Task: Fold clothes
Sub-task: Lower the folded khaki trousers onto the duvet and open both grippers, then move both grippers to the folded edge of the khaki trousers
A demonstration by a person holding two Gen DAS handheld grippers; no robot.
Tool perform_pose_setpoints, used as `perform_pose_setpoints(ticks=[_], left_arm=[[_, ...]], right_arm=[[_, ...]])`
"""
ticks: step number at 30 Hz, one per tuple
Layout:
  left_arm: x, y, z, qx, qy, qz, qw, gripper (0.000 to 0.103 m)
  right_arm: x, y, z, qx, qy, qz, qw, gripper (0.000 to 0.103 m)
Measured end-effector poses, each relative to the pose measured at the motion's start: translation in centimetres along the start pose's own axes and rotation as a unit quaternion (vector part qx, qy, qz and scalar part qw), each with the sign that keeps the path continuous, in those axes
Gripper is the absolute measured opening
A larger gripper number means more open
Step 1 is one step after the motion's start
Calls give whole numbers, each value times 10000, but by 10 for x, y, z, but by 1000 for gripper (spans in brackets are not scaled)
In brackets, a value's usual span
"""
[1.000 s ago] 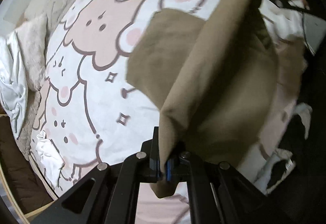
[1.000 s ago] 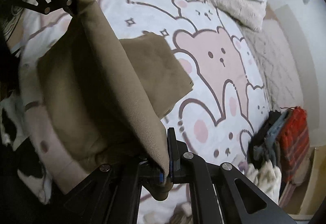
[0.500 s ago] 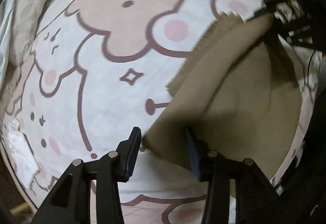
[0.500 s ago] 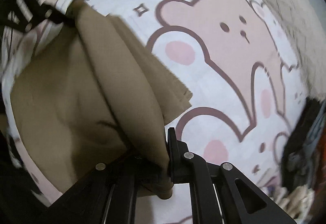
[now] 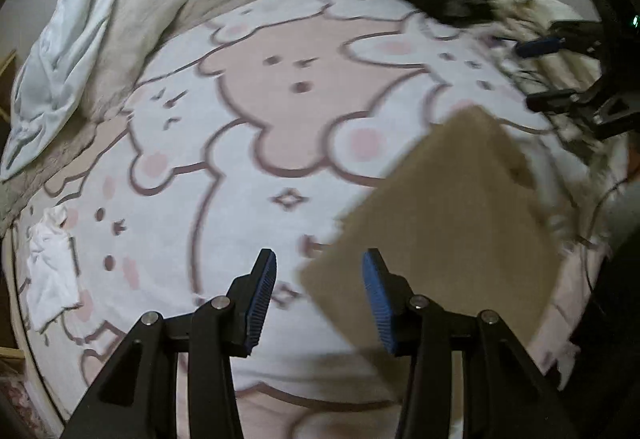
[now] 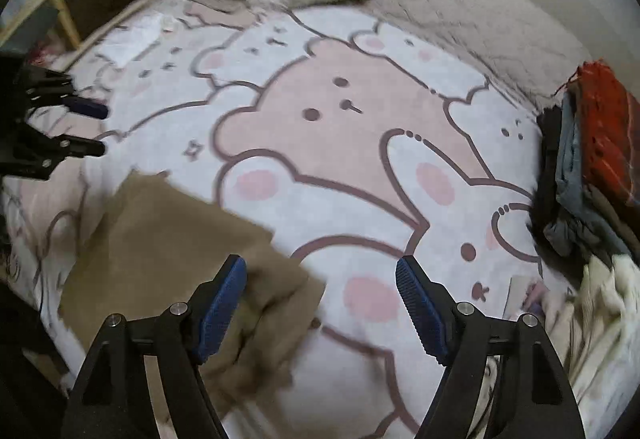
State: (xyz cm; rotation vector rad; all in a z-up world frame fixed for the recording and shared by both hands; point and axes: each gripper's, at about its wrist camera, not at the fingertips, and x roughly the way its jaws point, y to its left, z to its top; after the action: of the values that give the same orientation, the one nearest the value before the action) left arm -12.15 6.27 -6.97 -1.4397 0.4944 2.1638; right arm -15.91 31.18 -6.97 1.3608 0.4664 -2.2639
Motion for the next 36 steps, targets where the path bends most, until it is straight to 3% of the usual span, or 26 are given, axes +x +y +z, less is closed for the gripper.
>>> perform_pose_setpoints(ticks=[5,10,16,18,19,23,29,32,34,36], left_arm=[[0,-57,-28,232,34,-491,9985,45],[22,-110,-61,627,398,-677,9949,45],[45,-144,-92,872,759,-643,9912,45],[51,-149,-97,980,807,-551,9904,45],[54,-150,-98,1043,811,-487,9900,45],[64,-157,-103,1295,830,-232,9878,48],[72,-162,-107,1506,776,-27,9855,48],[68,-160,-106,1478,685,-67,9866,48],[66,-159,-106,1460,623,-94,9873,48],[64,-158,-105,1441,562,-120,9879,48]], right_arm=[[-15,32,-75,137,6,751,9971,38],[-1,67,-131,355,364,1447,9882,37],[22,77,-157,1200,469,1985,9716,37],[33,84,-161,1140,574,1748,9763,35],[37,87,-162,1068,605,1637,9788,25],[39,92,-166,753,595,1416,9853,6],[35,83,-174,193,674,654,9954,1],[38,81,-185,-527,790,-591,9937,0],[30,83,-193,-787,647,-860,9911,0],[11,95,-200,-1017,211,-1047,9891,0]])
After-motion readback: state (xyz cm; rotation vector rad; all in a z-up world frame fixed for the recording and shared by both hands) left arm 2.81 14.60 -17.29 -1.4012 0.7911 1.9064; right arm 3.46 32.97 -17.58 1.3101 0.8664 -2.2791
